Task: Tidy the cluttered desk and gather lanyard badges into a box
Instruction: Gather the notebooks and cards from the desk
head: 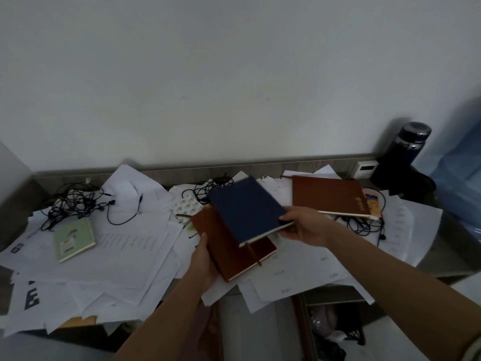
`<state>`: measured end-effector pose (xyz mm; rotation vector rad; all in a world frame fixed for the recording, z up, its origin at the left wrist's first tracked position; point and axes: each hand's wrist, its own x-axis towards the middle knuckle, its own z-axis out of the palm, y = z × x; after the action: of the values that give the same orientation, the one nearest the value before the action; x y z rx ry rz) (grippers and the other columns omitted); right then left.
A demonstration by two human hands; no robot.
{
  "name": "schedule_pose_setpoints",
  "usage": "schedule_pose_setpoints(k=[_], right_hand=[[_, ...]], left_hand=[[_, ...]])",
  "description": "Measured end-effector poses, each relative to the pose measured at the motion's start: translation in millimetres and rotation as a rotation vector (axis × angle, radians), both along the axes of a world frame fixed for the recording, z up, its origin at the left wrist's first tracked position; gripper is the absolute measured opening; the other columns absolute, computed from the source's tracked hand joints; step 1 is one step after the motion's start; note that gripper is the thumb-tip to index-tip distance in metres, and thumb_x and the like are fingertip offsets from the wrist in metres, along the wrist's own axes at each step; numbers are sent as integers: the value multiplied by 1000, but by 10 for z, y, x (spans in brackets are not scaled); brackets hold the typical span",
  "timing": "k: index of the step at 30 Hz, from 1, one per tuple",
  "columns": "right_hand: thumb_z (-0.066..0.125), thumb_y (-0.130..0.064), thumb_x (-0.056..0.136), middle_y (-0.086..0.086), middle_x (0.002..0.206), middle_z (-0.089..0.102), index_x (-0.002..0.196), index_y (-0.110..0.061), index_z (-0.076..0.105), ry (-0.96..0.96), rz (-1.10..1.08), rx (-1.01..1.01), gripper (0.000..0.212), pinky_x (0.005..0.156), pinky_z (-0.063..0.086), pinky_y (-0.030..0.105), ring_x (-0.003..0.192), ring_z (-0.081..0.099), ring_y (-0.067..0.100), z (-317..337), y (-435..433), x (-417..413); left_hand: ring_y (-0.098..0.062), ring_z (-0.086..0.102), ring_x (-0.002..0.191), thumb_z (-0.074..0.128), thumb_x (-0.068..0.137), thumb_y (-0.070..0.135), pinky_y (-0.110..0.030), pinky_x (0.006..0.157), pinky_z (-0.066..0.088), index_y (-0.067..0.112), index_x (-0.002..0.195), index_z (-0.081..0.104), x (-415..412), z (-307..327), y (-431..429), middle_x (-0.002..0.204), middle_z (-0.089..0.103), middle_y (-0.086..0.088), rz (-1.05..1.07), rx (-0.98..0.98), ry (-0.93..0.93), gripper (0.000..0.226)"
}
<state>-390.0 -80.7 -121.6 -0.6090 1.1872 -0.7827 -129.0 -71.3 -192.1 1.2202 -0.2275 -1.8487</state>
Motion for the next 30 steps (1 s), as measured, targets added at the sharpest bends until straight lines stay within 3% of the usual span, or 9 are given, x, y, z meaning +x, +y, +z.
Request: schedule_pose_setpoints(k=[4,9,13,15,17,19,23,27,30], right_hand=[[60,1,89,14,110,67,122,-11,61,405,189,-41,35,80,60,40,96,69,29,-212,84,271],[69,-20,89,4,97,71,120,-17,63,746,473,-149,32,59,54,23,70,69,13,-158,-118,253],[73,-30,83,5,118,63,130,-21,55,1327,298,-411,51,86,53,37,100,59,20,-145,-475,-222],[78,-40,74,9,138,47,142,-27,39,1542,396,-342,80,101,42,47,125,43,30,-214,-607,-532],[79,-52,67,10,153,25,150,-29,21,1587,512,-217,104,108,28,55,141,21,36,-328,-677,-762],[76,-62,65,8,157,17,151,-30,14,1585,577,-180,111,110,23,57,144,14,37,-438,-730,-894],[58,-66,80,11,141,40,146,-27,28,1698,628,-342,82,96,43,46,126,41,34,-476,-802,-952],[41,-40,99,6,109,61,131,-19,46,1863,622,-609,38,68,44,30,86,59,22,-489,-688,-867],[39,-27,101,6,103,67,123,-16,51,1853,421,-688,27,71,52,32,82,64,23,-315,-651,-878]], left_hand=[[-30,58,118,38,95,58,-49,103,44,18,135,50,14,-35,-20,132,59,-11,-59,-53,30,58],[-31,68,101,59,92,39,-49,87,55,11,124,58,0,-86,-54,114,70,-11,-67,-41,-157,42],[-31,70,96,60,92,37,-45,78,58,10,119,60,0,-111,-63,109,72,-11,-56,-20,-189,38],[-29,71,94,61,92,37,-41,72,59,11,116,61,2,-110,-58,106,73,-10,-50,-16,-199,36],[-28,72,92,62,91,37,-40,71,59,11,115,61,5,-108,-53,104,74,-10,-51,-9,-204,35],[-29,72,92,62,91,37,-40,71,59,11,114,61,0,-104,-57,103,74,-10,-57,-7,-211,35],[-30,71,93,63,90,37,-42,74,59,11,116,61,12,-113,-75,105,73,-10,-52,11,-201,36],[-31,71,96,63,90,36,-42,73,59,11,117,60,21,-95,-65,108,72,-11,-67,-9,-179,37],[-33,69,99,62,90,37,-45,79,58,11,117,59,10,-51,-46,112,71,-13,-85,-12,-167,37]])
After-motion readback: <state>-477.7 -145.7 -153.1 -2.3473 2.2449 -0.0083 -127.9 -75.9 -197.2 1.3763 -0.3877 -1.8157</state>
